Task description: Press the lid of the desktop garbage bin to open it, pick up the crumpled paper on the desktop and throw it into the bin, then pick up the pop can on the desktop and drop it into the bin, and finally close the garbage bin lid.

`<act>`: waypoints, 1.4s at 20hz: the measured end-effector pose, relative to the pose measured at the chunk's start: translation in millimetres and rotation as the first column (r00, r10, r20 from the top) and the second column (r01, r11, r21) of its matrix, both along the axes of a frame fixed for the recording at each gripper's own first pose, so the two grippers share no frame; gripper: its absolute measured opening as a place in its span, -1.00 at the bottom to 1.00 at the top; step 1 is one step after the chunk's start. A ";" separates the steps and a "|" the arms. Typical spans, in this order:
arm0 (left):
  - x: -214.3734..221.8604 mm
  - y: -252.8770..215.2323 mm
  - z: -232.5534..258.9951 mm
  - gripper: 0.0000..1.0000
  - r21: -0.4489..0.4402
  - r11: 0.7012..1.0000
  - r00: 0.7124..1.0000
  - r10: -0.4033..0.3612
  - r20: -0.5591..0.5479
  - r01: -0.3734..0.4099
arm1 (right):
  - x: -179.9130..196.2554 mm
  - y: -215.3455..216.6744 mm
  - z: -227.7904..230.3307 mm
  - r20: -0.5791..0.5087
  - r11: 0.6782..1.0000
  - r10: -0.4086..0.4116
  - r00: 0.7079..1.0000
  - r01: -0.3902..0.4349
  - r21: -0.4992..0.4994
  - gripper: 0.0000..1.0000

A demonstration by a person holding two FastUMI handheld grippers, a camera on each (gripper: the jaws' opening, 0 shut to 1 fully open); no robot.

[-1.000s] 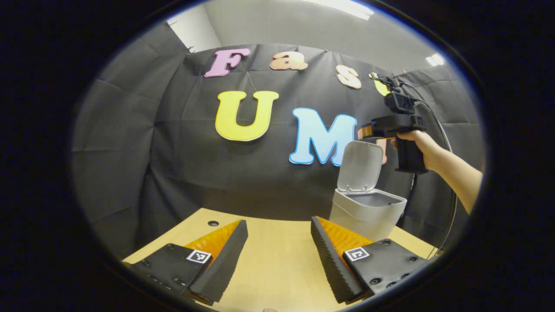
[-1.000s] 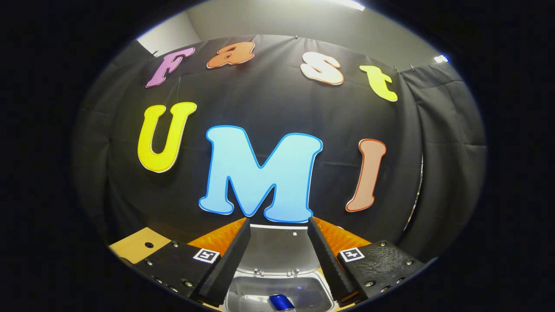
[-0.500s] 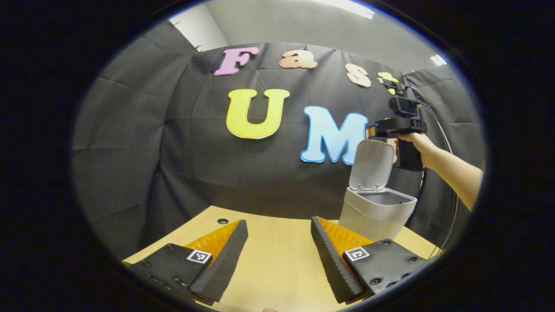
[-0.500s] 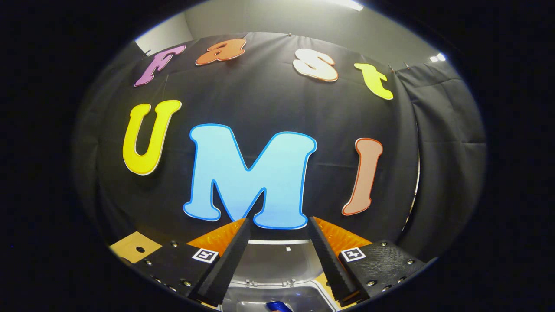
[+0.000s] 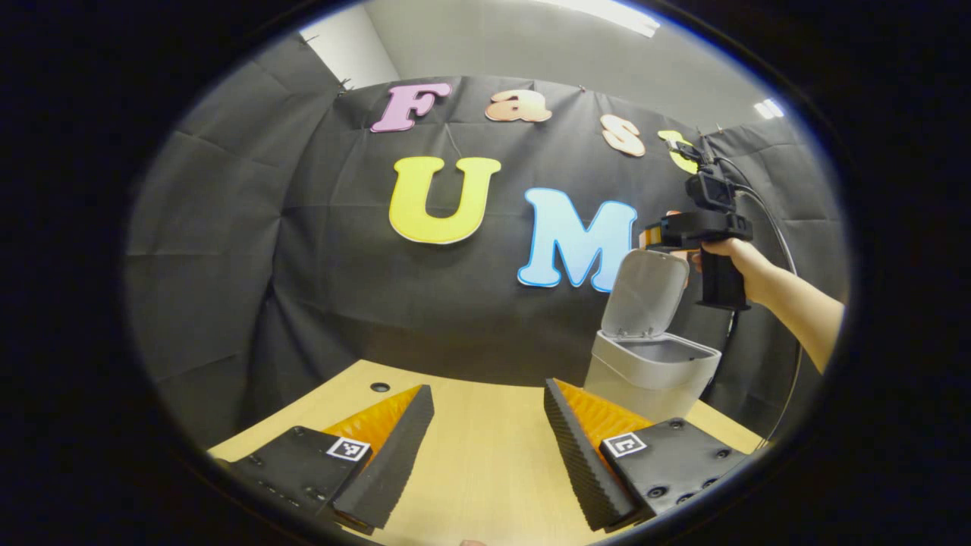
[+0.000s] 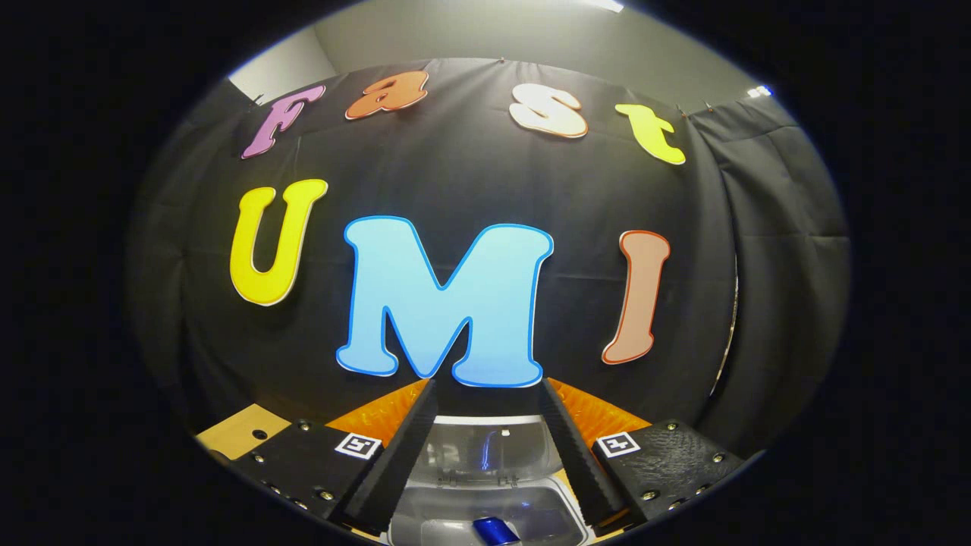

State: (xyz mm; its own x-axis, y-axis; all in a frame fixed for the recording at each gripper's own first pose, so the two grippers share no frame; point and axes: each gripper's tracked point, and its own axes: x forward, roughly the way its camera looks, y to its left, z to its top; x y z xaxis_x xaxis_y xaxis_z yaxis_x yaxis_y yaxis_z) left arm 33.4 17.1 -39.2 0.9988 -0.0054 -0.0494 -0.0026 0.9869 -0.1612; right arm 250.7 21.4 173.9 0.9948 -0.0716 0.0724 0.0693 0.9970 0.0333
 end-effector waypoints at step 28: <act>3.8 -9.9 -6.8 0.93 0.035 0.999 0.999 -0.026 -0.026 0.027 | -52.0 18.1 -160.9 -0.185 0.993 0.095 0.978 -0.082 0.080 0.75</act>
